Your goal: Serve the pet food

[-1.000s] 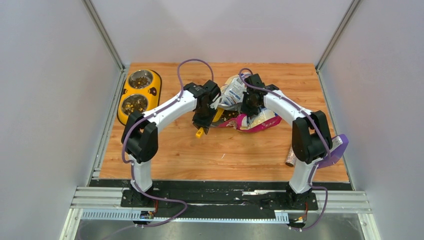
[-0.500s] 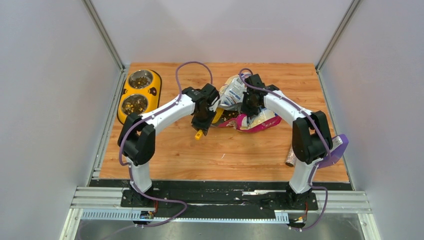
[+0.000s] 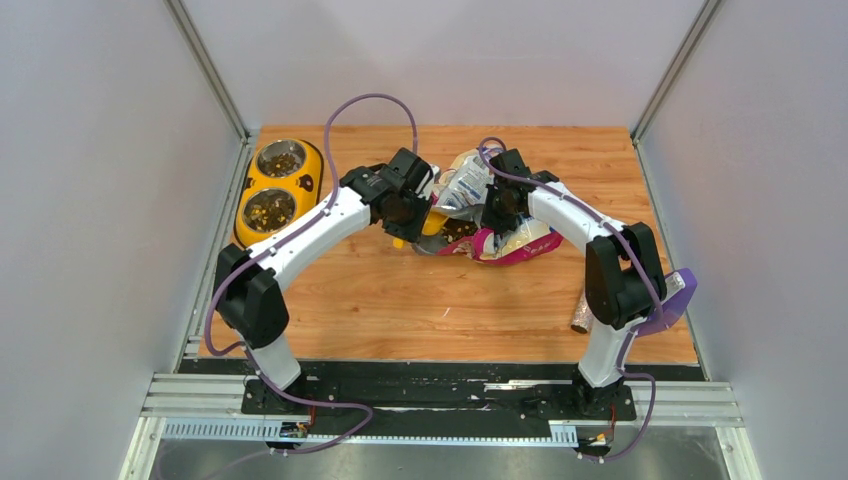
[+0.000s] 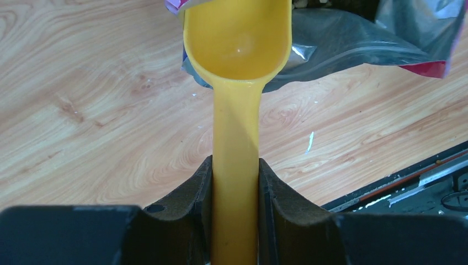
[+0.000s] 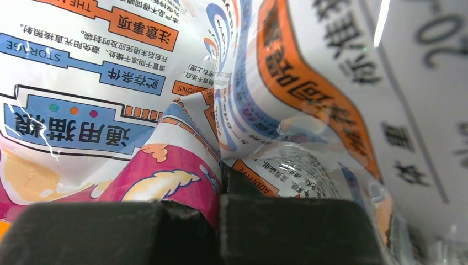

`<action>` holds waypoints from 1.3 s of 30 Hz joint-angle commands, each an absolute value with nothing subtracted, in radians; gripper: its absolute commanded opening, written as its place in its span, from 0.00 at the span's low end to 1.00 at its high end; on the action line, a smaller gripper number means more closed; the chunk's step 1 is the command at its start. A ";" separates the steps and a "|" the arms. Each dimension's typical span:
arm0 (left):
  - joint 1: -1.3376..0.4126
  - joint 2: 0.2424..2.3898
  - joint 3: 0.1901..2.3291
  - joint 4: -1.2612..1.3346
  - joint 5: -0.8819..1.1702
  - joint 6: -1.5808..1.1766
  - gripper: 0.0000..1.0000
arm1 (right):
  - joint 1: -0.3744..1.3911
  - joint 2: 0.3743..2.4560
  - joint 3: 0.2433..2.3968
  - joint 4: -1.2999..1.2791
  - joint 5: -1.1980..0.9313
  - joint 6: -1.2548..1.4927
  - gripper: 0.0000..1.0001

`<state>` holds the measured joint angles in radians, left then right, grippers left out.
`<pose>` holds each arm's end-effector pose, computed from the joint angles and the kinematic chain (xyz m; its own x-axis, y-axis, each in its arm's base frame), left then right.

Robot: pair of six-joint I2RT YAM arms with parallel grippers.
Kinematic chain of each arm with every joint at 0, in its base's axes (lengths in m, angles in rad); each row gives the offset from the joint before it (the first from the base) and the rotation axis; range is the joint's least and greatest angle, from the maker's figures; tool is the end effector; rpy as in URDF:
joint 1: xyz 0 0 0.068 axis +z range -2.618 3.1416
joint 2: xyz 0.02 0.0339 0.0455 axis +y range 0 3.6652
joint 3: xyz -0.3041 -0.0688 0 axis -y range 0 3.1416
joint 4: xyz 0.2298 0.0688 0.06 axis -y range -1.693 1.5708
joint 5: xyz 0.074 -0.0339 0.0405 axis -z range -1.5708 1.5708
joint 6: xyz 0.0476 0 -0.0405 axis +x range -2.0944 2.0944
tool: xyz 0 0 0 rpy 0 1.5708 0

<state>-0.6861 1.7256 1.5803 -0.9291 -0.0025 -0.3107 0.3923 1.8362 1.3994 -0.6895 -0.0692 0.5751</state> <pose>0.2793 -0.2285 0.3331 -0.8412 0.2936 -0.4541 0.3943 0.9077 -0.1435 0.3551 0.1505 0.2544 -0.9224 0.2056 -0.3269 0.1107 0.9517 0.2863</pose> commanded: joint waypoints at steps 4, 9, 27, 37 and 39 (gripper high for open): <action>-0.686 1.633 1.613 -0.847 -0.053 -0.315 0.00 | 0.388 1.819 1.390 -0.647 -0.028 0.584 0.00; -0.688 1.649 1.597 -0.893 -0.015 -0.277 0.00 | 0.388 1.818 1.391 -0.649 -0.029 0.586 0.00; -0.716 1.884 1.701 -1.038 0.074 -0.385 0.00 | 0.388 1.815 1.388 -0.652 -0.019 0.584 0.00; -0.716 1.939 1.699 -0.895 0.004 -0.390 0.00 | 0.388 1.808 1.381 -0.657 -0.009 0.581 0.00; -0.716 1.937 1.666 -0.852 -0.017 -0.382 0.00 | 0.388 1.807 1.379 -0.657 -0.008 0.581 0.00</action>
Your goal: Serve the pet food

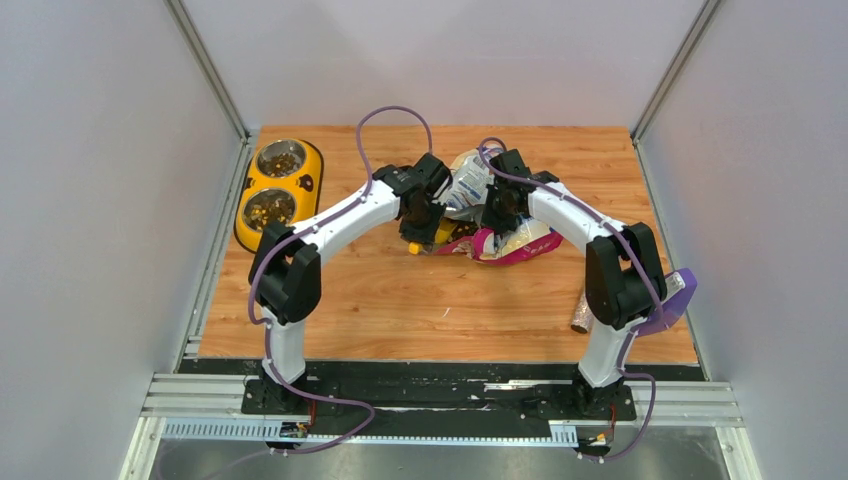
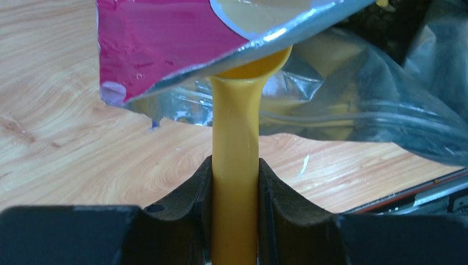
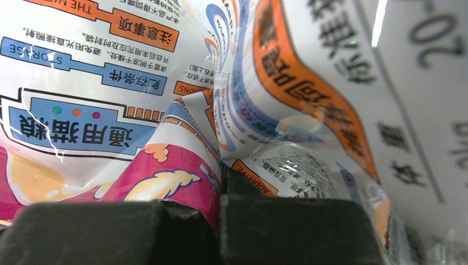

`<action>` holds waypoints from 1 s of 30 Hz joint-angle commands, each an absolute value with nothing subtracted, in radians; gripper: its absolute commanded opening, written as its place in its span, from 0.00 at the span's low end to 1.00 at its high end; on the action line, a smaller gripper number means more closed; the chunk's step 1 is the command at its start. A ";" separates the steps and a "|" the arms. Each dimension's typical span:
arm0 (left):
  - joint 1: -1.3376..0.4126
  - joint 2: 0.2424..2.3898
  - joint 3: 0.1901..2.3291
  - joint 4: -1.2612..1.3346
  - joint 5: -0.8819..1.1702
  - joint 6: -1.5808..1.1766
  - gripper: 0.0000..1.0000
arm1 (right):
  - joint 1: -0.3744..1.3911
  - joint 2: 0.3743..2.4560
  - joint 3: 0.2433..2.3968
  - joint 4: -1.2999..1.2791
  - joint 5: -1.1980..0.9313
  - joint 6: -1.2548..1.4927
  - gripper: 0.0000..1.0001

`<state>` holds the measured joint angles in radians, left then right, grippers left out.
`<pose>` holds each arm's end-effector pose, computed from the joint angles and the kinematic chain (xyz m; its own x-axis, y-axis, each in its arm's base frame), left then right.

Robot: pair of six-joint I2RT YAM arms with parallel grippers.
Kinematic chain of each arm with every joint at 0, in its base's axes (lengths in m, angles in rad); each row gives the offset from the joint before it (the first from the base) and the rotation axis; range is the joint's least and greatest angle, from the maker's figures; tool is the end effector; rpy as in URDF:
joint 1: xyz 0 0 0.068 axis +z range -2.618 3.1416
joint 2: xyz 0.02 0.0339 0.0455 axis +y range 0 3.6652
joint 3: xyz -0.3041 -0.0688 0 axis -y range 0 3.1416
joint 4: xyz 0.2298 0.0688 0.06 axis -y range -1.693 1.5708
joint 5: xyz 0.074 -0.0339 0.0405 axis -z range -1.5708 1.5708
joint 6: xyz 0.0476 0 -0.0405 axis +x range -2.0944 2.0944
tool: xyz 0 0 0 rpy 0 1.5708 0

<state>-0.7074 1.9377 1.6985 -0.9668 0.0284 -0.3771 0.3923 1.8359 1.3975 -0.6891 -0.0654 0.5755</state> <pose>0.3107 -0.2674 0.2876 -0.9022 0.2871 -0.3219 0.3497 0.9238 -0.1560 0.3549 0.1502 0.2540 -0.9220 0.2063 -0.3277 0.1125 0.9525 0.2830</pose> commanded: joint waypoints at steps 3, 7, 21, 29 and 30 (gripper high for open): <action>-0.716 1.929 1.597 -0.766 -0.029 -0.364 0.00 | 0.388 1.810 1.379 -0.658 -0.008 0.581 0.00; -0.716 1.882 1.456 -0.563 -0.032 -0.331 0.00 | 0.388 1.811 1.378 -0.658 -0.008 0.581 0.00; -0.716 1.644 1.261 -0.404 -0.045 -0.254 0.00 | 0.388 1.808 1.386 -0.663 -0.002 0.581 0.00; -0.716 1.568 1.195 -0.489 -0.026 -0.232 0.00 | 0.388 1.807 1.394 -0.663 -0.001 0.581 0.00; -0.716 1.565 1.190 -0.505 -0.031 -0.226 0.00 | 0.388 1.807 1.393 -0.663 -0.001 0.581 0.00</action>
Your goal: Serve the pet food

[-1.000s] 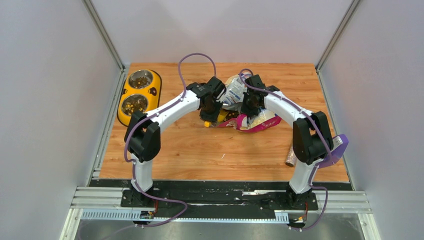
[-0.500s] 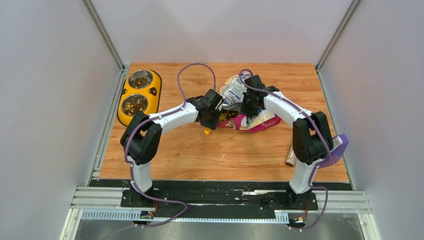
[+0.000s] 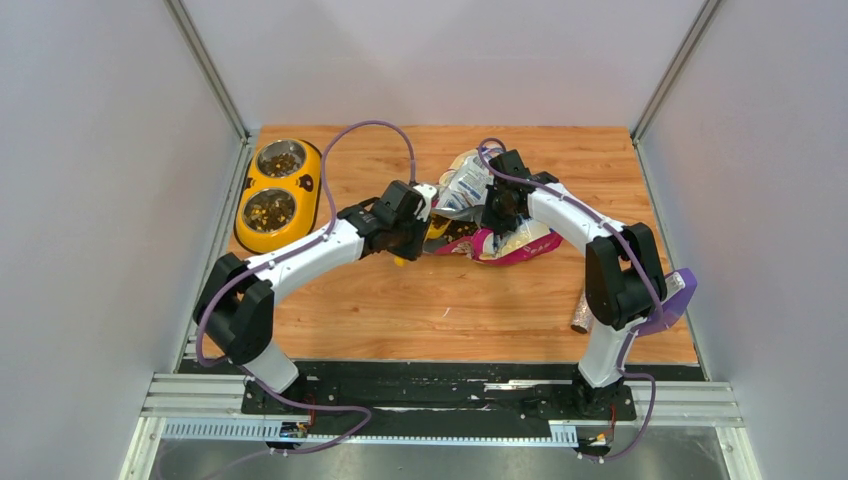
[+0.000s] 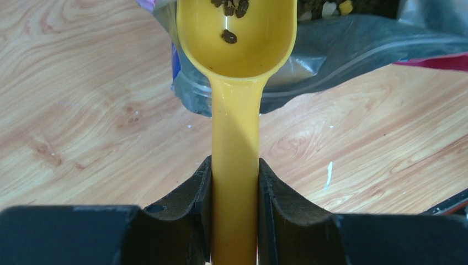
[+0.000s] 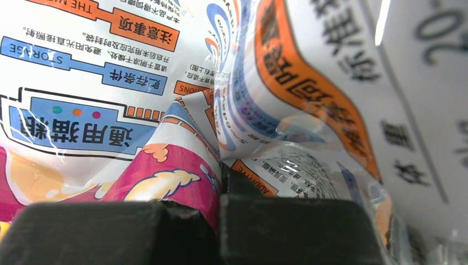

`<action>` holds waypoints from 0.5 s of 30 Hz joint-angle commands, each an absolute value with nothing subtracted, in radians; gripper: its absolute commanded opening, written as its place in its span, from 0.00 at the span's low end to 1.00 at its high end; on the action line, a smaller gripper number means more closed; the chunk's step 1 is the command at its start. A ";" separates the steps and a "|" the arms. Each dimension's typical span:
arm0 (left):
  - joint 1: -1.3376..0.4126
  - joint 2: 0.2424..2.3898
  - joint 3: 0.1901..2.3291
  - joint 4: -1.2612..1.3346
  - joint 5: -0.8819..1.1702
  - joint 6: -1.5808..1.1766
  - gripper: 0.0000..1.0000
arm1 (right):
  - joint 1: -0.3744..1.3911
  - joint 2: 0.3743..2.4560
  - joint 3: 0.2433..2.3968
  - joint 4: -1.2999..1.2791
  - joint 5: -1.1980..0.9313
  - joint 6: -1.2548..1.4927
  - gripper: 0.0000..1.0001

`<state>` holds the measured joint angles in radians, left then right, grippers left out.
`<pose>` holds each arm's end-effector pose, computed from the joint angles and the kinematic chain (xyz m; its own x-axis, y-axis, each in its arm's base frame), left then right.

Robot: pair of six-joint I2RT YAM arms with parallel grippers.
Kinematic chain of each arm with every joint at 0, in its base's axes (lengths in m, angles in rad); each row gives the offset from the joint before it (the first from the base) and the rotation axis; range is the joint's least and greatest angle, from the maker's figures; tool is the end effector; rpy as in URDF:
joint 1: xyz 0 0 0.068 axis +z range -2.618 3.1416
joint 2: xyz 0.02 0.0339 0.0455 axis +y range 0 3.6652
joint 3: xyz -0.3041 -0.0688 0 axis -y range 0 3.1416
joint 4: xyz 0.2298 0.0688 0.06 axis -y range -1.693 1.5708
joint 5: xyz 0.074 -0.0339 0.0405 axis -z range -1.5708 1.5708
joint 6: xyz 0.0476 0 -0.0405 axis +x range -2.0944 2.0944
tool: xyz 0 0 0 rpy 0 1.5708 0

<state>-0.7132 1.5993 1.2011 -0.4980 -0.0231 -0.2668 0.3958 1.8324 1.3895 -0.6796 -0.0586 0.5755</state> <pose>0.2576 -0.2214 0.2887 -0.7393 0.2910 -0.6072 0.4647 0.8731 -0.1473 0.3538 0.1509 0.2535 -0.9198 0.2045 -0.3349 0.1100 0.9536 0.2802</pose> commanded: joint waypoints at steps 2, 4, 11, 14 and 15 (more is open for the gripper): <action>-0.716 1.545 1.168 -0.507 -0.040 -0.221 0.00 | 0.388 1.807 1.394 -0.663 -0.001 0.583 0.00; -0.716 1.512 1.121 -0.476 -0.033 -0.216 0.00 | 0.388 1.809 1.394 -0.663 0.000 0.584 0.00; -0.716 1.392 0.989 -0.341 -0.024 -0.195 0.00 | 0.388 1.813 1.398 -0.663 -0.001 0.587 0.00; -0.718 1.355 0.929 -0.295 -0.026 -0.165 0.00 | 0.388 1.814 1.400 -0.663 -0.002 0.589 0.00; -0.719 1.337 0.918 -0.275 -0.028 -0.149 0.00 | 0.388 1.815 1.401 -0.663 -0.002 0.589 0.00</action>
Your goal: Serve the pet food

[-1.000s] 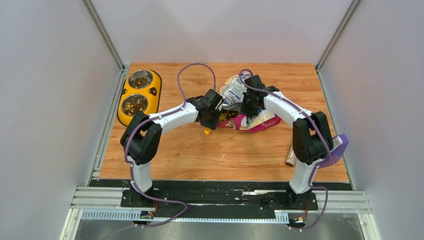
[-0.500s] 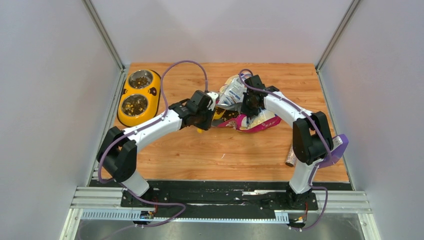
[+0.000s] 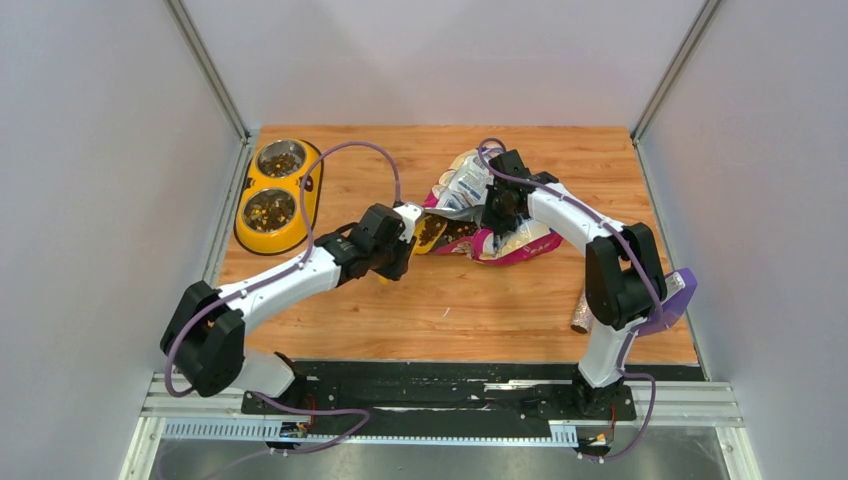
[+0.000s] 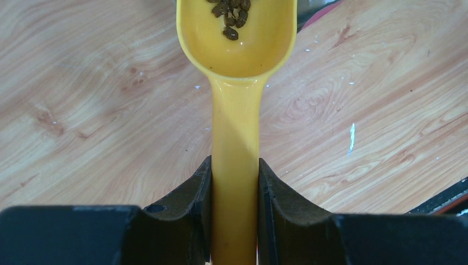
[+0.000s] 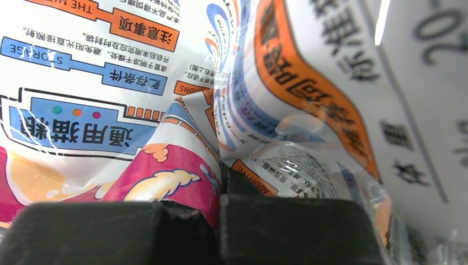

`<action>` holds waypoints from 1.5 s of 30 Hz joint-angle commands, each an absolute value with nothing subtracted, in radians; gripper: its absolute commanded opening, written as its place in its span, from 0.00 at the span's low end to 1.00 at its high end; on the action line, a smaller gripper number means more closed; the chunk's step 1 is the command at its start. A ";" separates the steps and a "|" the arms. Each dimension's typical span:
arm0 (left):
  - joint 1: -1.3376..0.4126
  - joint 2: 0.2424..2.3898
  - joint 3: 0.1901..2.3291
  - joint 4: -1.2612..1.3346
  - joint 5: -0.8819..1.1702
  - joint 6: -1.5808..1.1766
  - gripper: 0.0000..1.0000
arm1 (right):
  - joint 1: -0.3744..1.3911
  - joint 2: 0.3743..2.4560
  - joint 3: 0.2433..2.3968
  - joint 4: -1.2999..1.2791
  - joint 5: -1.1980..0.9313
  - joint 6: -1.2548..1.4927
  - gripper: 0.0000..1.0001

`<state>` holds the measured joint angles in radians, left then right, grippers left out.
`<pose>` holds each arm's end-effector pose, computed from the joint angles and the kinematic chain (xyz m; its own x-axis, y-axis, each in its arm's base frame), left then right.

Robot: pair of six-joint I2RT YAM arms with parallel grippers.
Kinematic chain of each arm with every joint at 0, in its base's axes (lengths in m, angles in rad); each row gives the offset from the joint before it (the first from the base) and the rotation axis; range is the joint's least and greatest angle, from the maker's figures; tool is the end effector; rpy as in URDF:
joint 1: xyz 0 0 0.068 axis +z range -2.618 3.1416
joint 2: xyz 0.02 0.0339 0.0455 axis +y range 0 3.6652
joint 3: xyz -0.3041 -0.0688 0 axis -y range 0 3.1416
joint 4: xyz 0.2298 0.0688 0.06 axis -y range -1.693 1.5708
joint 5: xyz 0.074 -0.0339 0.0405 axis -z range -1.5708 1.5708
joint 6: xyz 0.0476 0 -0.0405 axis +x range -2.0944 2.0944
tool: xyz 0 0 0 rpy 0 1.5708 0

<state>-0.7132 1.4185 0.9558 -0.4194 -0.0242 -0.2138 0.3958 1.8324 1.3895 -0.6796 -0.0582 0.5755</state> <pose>0.2152 -0.1846 0.2713 -0.7069 0.3311 -0.6250 0.5039 0.8558 -0.1166 0.3539 0.1509 0.2535 -0.9197 0.2046 -0.3351 0.1101 0.9537 0.2799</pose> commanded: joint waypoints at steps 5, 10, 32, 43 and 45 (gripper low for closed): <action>-0.724 1.278 0.844 -0.229 -0.023 -0.092 0.00 | 0.388 1.816 1.403 -0.663 -0.003 0.590 0.00; -0.726 1.205 0.794 -0.224 0.003 -0.032 0.00 | 0.389 1.818 1.409 -0.663 -0.003 0.591 0.00; -0.733 1.016 0.722 -0.251 0.081 0.051 0.00 | 0.388 1.838 1.449 -0.672 -0.025 0.609 0.00; -0.733 1.067 0.920 -0.325 -0.123 -0.025 0.00 | 0.388 1.850 1.450 -0.672 -0.026 0.615 0.00; -0.732 1.080 0.939 -0.307 -0.160 -0.032 0.00 | 0.388 1.851 1.450 -0.672 -0.025 0.616 0.00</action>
